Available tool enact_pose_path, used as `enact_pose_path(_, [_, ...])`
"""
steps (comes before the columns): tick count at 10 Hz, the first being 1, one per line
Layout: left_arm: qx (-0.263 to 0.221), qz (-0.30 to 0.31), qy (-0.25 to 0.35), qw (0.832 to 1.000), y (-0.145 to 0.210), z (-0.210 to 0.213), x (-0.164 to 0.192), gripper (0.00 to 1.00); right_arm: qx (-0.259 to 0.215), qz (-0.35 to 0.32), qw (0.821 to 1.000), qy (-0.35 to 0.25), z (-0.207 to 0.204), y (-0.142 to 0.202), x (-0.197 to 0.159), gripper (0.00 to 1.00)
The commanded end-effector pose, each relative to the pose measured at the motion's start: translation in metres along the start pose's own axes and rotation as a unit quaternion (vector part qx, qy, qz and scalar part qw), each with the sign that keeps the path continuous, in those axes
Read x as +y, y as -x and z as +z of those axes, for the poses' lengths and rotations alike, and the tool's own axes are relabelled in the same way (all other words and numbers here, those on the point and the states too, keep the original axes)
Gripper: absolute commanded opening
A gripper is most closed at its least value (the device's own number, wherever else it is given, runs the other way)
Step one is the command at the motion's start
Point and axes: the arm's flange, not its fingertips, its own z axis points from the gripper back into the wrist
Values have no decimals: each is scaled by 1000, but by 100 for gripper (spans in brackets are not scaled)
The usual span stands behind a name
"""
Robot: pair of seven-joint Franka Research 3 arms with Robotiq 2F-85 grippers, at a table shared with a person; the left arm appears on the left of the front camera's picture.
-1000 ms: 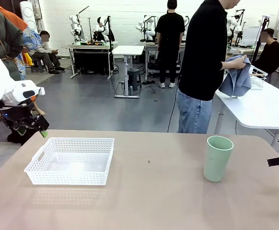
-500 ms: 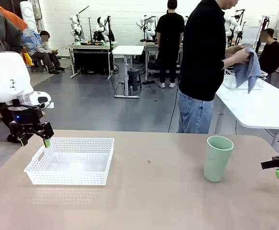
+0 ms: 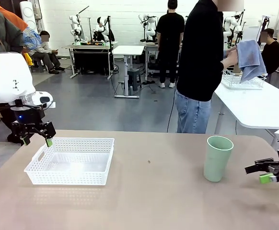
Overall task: Clean and organize the cups into the basket.
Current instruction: Pick up the Organizing basket and move it to the center of the table, then pick up the Reusable plastic cup from the right side of the table and place it inside the Organizing basket.
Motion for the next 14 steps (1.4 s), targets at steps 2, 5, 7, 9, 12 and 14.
enact_pose_path(2, [4,2,-1,1000,2,1,2,100,-2,12,1000,0,-14,-3,-26,100])
enact_pose_path(5, [4,2,-1,1000,2,1,2,100,18,71,993,91,-16,-6,-34,100])
enact_pose_path(7, [4,2,-1,1000,2,1,2,100,35,95,987,122,-19,-10,-37,100])
enact_pose_path(9, [4,2,-1,1000,2,1,2,100,13,109,981,157,-19,-16,-46,100])
enact_pose_path(12, [4,2,-1,1000,2,1,2,100,-11,108,981,159,-23,-25,-54,100])
enact_pose_path(14, [4,2,-1,1000,2,1,2,100,3,98,984,147,-12,-25,-53,100])
